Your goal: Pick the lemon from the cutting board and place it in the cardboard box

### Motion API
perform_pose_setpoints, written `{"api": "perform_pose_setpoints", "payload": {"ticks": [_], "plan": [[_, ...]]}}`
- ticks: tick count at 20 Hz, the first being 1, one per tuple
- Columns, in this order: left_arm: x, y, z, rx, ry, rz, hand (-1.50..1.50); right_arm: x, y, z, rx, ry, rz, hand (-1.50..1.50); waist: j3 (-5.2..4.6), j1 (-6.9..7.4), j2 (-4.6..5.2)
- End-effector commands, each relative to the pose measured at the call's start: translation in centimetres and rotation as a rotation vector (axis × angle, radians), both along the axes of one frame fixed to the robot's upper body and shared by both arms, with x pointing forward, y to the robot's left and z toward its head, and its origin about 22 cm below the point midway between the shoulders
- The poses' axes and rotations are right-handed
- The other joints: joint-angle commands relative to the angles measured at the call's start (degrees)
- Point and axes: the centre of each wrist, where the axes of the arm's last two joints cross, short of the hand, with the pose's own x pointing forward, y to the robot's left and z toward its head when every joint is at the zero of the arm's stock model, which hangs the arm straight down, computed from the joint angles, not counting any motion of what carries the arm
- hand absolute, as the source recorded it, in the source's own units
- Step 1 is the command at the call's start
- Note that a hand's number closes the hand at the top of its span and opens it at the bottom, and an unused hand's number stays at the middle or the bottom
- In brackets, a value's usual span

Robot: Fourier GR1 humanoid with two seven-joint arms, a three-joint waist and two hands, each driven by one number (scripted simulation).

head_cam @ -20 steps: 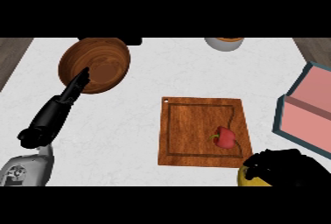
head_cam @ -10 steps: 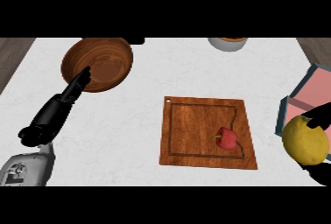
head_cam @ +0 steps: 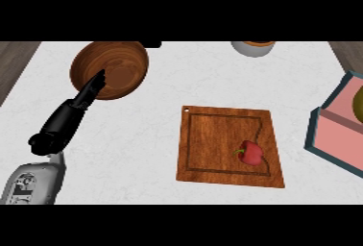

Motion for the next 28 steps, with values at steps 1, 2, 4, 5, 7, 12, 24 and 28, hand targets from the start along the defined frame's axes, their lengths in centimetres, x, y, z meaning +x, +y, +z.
{"api": "perform_pose_setpoints", "payload": {"ticks": [1,2,4,5,7,12,24,28], "plan": [[0.3,0.0,0.6,0.000,-0.009,0.002,0.00,1.8,-2.2,-1.8,-0.091,0.215,-0.030,1.50,0.02,0.46,0.15],[-0.3,0.2,-0.7,0.005,-0.004,-0.004,0.00,2.0,-4.0,-2.3,-0.087,0.256,-0.034,1.50,0.03,0.82,0.33],[0.6,-0.5,-0.5,0.007,-0.017,-0.009,0.00,3.6,-4.6,-1.8,-0.102,0.313,-0.015,1.50,0.02,0.66,0.34],[0.0,0.5,0.7,0.012,-0.011,-0.011,0.00,3.4,-6.1,-2.7,-0.106,0.327,-0.020,1.50,0.06,0.77,0.15],[-0.1,1.0,-0.7,-0.004,0.004,-0.018,0.00,3.8,-7.8,-2.2,-0.120,0.378,0.007,1.50,0.05,0.90,0.27],[0.7,-0.2,2.0,0.001,-0.020,-0.032,0.00,4.6,-9.4,-5.7,-0.201,0.542,-0.021,1.50,0.13,1.38,0.43],[-0.2,0.7,0.2,0.001,-0.013,0.017,0.00,5.8,-10.6,-7.3,0.467,0.207,0.346,-1.50,0.24,-0.19,-0.24],[-0.6,0.1,-0.3,0.007,0.003,-0.004,0.00,6.6,-11.1,-8.0,0.830,0.182,0.277,-1.50,0.10,-0.06,-0.31]]}}
